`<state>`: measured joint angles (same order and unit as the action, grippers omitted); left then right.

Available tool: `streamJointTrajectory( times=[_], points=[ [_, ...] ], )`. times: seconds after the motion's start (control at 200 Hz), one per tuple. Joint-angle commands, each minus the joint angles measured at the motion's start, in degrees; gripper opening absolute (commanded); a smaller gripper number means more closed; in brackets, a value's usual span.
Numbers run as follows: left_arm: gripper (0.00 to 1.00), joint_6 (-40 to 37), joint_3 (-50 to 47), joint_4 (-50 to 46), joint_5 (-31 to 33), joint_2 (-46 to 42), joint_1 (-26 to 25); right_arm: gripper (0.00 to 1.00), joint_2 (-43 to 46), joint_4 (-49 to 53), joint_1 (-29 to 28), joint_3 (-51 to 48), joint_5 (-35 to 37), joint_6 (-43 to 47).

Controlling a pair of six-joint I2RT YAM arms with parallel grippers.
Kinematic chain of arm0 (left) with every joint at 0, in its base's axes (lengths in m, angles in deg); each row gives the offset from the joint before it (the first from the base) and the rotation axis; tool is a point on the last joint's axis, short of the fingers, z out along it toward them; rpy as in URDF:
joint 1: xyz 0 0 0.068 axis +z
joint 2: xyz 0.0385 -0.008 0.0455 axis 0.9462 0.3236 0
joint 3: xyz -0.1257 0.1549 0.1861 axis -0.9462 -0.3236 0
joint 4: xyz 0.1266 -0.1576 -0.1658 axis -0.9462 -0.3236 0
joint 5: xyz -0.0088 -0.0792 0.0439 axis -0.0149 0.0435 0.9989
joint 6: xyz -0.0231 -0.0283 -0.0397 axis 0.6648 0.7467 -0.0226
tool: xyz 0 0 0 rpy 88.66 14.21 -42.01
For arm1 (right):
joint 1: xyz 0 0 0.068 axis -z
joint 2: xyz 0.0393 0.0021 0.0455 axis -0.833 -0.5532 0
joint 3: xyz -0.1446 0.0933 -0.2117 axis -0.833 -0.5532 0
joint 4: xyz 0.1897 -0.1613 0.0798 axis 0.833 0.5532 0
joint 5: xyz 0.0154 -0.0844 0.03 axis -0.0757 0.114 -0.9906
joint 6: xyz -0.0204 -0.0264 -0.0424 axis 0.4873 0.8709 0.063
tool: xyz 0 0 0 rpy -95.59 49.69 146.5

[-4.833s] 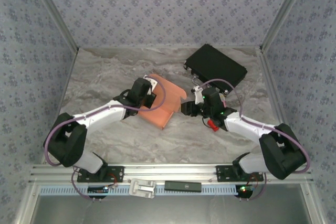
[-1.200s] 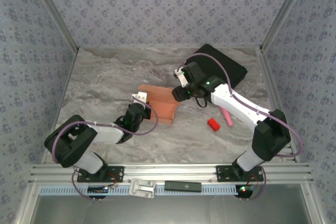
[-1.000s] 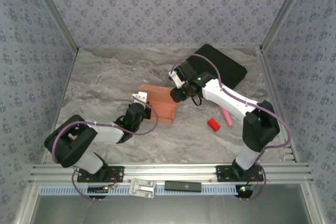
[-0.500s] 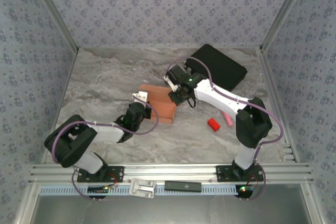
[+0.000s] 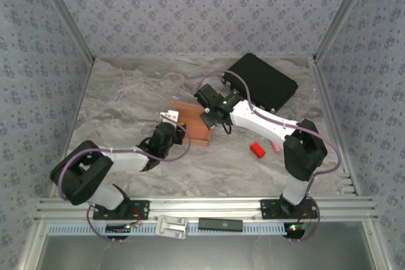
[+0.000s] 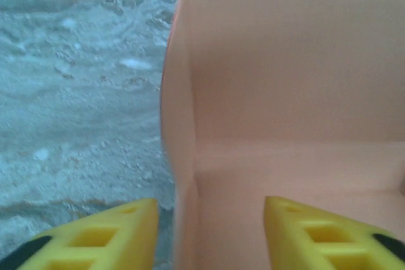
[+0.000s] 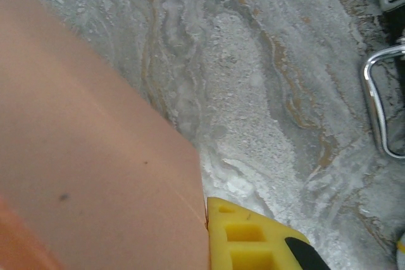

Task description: Fold the paper box

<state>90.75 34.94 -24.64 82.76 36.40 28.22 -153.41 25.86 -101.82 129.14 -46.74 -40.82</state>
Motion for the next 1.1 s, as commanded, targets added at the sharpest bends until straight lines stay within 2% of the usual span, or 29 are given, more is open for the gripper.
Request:
streamJointTrajectory(
  times=[0.0,0.09,0.205,0.24,0.29,0.335,0.395,0.445,0.485,0.535,0.625,0.675,0.75,0.84,0.934,1.014,1.094],
  points=[
    [0.61,4.8,2.3,-13.5,-4.7,-8.8,-0.2,0.00,3.1,-1.8,1.0,-2.5,4.5,3.1],
    [0.69,8.0,5.1,-29.0,-3.8,-18.4,-0.2,0.00,4.3,-3.2,1.6,-3.2,2.9,6.5],
    [0.95,6.9,9.4,-44.8,-1.6,-30.5,1.4,0.00,5.2,-3.7,2.5,-4.2,0.2,10.6],
    [0.99,5.1,11.9,-48.4,-3.2,-32.2,3.8,0.00,5.5,-3.7,3.1,-4.5,-1.1,11.8],
    [0.99,1.5,15.9,-51.4,-11.3,-32.3,9.5,0.00,5.7,-3.7,4.1,-4.5,-3.8,13.3],
    [0.99,-1.3,19.8,-52.6,-19.4,-30.3,15.1,0.00,6.0,-5.1,4.6,-4.7,-5.1,14.8],
    [0.99,-4.9,25.6,-54.0,-27.1,-24.7,20.7,0.00,6.4,-4.3,5.6,-4.4,-7.8,17.3],
    [0.99,-8.6,31.2,-55.8,-34.2,-18.4,23.8,0.00,6.7,-4.2,6.5,-4.2,-9.6,18.8],
    [0.94,-12.4,36.3,-59.6,-39.2,-12.5,25.3,0.00,6.6,-1.9,7.3,-3.2,-11.7,20.0],
    [0.90,-17.2,43.7,-64.8,-40.8,-5.8,25.5,0.00,6.4,-0.7,7.8,-2.5,-13.4,21.4],
    [0.87,-25.2,51.0,-68.2,-44.3,2.9,25.6,0.00,5.8,0.7,8.2,-1.9,-15.9,24.1],
    [0.85,-29.6,54.0,-69.4,-46.5,6.0,26.0,0.00,5.4,1.5,8.7,-1.6,-17.4,25.7],
    [0.86,-36.2,57.1,-70.0,-53.0,9.3,26.5,0.00,4.9,2.9,9.3,-0.6,-19.3,27.0],
    [0.88,-42.3,61.3,-73.4,-55.4,13.4,26.7,0.00,5.0,3.8,10.2,0.0,-21.7,28.1],
    [0.87,-47.3,64.0,-77.2,-57.8,17.2,26.9,0.00,4.7,3.9,11.2,0.3,-23.1,28.7],
    [0.87,-48.1,61.6,-75.0,-61.0,16.7,27.2,0.00,4.0,4.7,11.7,1.1,-24.0,29.2],
    [0.86,-49.1,59.4,-73.9,-59.4,16.5,26.7,0.00,3.6,5.3,11.7,1.4,-24.6,29.7]
  ],
)
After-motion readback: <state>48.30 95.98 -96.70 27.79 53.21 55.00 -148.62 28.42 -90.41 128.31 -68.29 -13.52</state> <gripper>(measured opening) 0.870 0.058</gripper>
